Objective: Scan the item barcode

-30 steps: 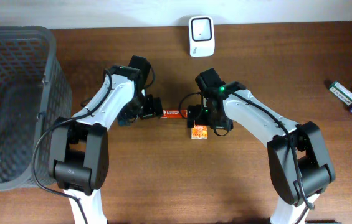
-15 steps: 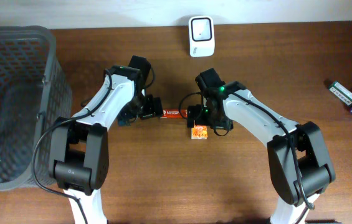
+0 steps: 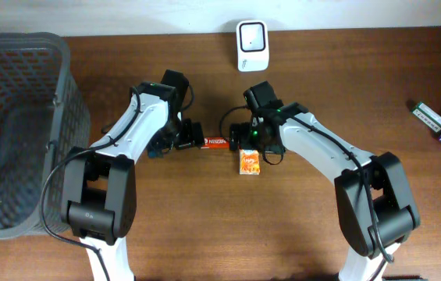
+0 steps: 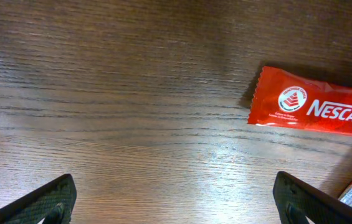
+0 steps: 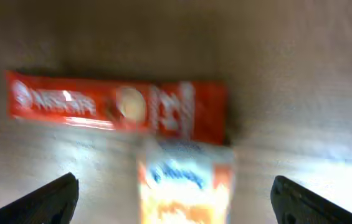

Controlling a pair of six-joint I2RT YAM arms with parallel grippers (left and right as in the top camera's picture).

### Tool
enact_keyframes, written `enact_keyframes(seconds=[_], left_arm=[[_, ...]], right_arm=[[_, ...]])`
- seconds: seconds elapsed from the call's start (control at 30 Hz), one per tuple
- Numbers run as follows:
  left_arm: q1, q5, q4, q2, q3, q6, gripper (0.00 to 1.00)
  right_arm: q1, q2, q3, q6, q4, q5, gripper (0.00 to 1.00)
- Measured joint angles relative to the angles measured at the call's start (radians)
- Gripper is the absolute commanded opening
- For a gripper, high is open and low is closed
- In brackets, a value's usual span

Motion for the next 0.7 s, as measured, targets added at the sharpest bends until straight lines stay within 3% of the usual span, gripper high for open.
enact_keyframes(seconds=[0.2, 0.27, 0.3, 0.33, 0.47, 0.6, 0.63, 0.7], left_arm=[[0.000, 0.000, 0.000, 0.000, 0.000, 0.000, 0.99], [0.000, 0.000, 0.000, 0.000, 0.000, 0.000, 0.99], [0.000, 0.000, 0.000, 0.000, 0.000, 0.000, 0.99], [0.000, 0.000, 0.000, 0.000, 0.000, 0.000, 0.99], [0.000, 0.000, 0.000, 0.000, 0.000, 0.000, 0.99], [0.000, 0.000, 0.000, 0.000, 0.000, 0.000, 0.99], [0.000, 0.000, 0.000, 0.000, 0.000, 0.000, 0.99], [0.000, 0.000, 0.000, 0.000, 0.000, 0.000, 0.99]], right_arm=[[-0.188, -0.019, 0.000, -0.008, -0.200, -0.052, 0.99], [-0.186, -0.019, -0.008, -0.008, -0.205, -0.057, 0.82], [-0.174, -0.019, -0.010, -0.008, -0.205, -0.061, 0.65], [-0.144, -0.019, -0.010, -0.023, -0.201, -0.067, 0.61], [0.004, -0.019, -0.012, -0.082, -0.112, -0.043, 0.54], [0.064, -0.019, -0.012, -0.074, -0.087, 0.044, 0.62], [0.064, -0.019, -0.012, -0.071, -0.080, 0.051, 0.52], [0.064, -0.019, -0.014, -0.053, -0.077, 0.062, 0.46]])
